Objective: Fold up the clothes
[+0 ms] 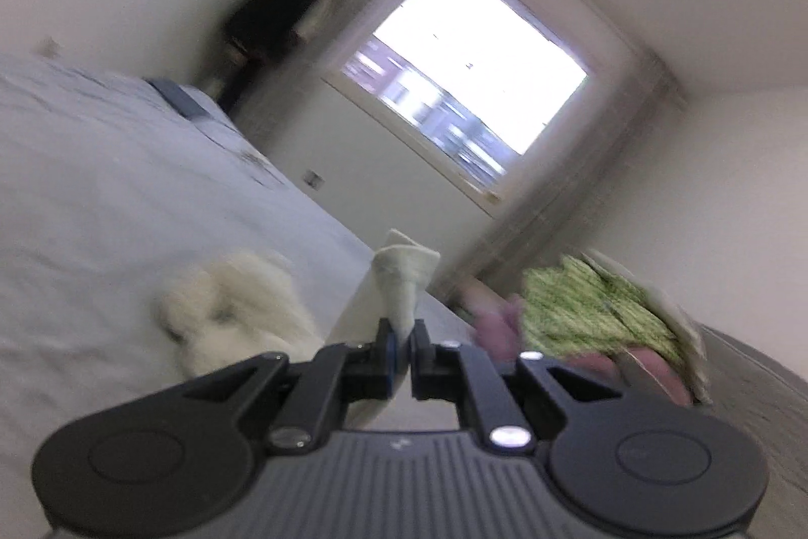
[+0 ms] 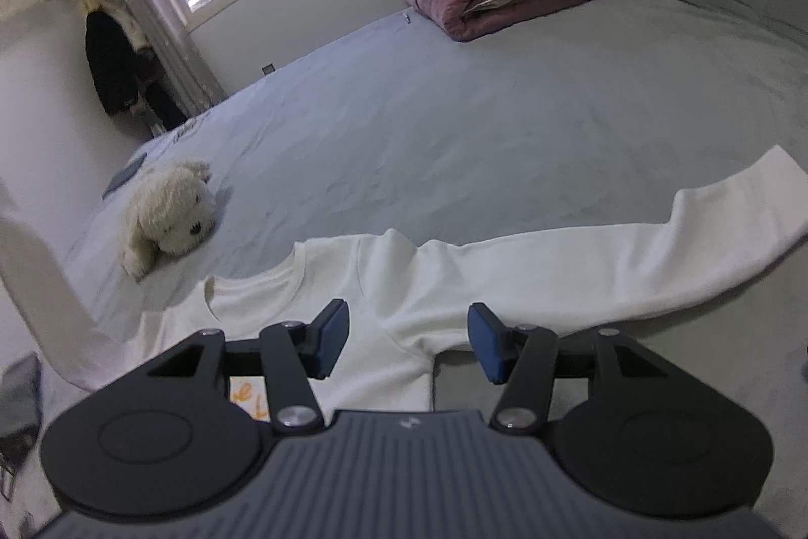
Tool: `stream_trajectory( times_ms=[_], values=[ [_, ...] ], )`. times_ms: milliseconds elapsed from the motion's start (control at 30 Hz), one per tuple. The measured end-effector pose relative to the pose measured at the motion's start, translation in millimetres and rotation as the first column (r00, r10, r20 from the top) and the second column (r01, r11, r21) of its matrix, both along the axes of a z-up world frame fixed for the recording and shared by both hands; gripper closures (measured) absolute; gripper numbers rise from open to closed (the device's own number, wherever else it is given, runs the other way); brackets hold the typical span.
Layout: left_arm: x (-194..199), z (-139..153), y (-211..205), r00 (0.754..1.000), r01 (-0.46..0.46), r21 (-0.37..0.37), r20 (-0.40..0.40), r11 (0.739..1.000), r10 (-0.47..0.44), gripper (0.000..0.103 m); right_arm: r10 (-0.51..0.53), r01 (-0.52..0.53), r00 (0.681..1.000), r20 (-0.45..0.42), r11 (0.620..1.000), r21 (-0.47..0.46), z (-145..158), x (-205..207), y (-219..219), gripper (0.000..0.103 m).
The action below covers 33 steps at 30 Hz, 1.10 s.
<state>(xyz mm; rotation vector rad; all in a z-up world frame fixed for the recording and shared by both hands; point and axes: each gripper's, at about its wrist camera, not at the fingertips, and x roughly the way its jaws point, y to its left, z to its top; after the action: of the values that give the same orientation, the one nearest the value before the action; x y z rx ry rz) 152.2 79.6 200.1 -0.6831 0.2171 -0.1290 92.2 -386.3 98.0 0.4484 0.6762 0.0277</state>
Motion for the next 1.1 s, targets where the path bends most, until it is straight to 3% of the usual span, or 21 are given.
stream_trajectory(
  times_ms=[233,333,500,700,900,1033,1100],
  values=[
    [16.3,-34.8,-104.4,0.988,0.142,-0.073,-0.049,0.987,-0.145,0.098,-0.031,0.036,0.999,-0.031,0.984,0.175,-1.9,0.3,-23.5,0.046],
    [16.4,-68.4,-149.6,0.97,0.19,-0.071,-0.14,0.979,-0.198,0.096,-0.048,0.056,0.998,-0.047,0.978,0.201,-4.3,0.7,-31.2,0.046],
    [-2.5,-109.3,-186.8,0.902,0.351,-0.084,-0.237,0.933,-0.361,0.071,-0.076,0.092,0.994,-0.081,0.969,0.228,-10.8,2.8,-41.2,0.046],
    [-37.1,-104.0,-152.7,0.882,0.435,0.053,-0.225,0.899,-0.413,0.063,-0.06,0.082,0.994,-0.096,0.966,0.246,-15.2,3.9,-35.5,0.046],
    [-66.2,-107.5,-75.6,0.919,0.36,0.288,-0.275,0.887,-0.284,0.062,0.015,0.005,0.996,-0.089,0.977,0.214,-25.8,15.2,-15.5,0.046],
    [-79.1,-128.8,-29.2,0.929,0.299,0.356,-0.319,0.885,-0.186,0.062,0.079,-0.069,0.995,-0.06,0.985,0.16,-32.0,27.2,3.2,0.046],
    [-74.8,-136.2,-21.0,0.917,0.306,0.391,-0.366,0.868,-0.158,0.062,0.103,-0.097,0.994,-0.042,0.988,0.123,-34.0,32.7,11.2,0.046]
  ],
)
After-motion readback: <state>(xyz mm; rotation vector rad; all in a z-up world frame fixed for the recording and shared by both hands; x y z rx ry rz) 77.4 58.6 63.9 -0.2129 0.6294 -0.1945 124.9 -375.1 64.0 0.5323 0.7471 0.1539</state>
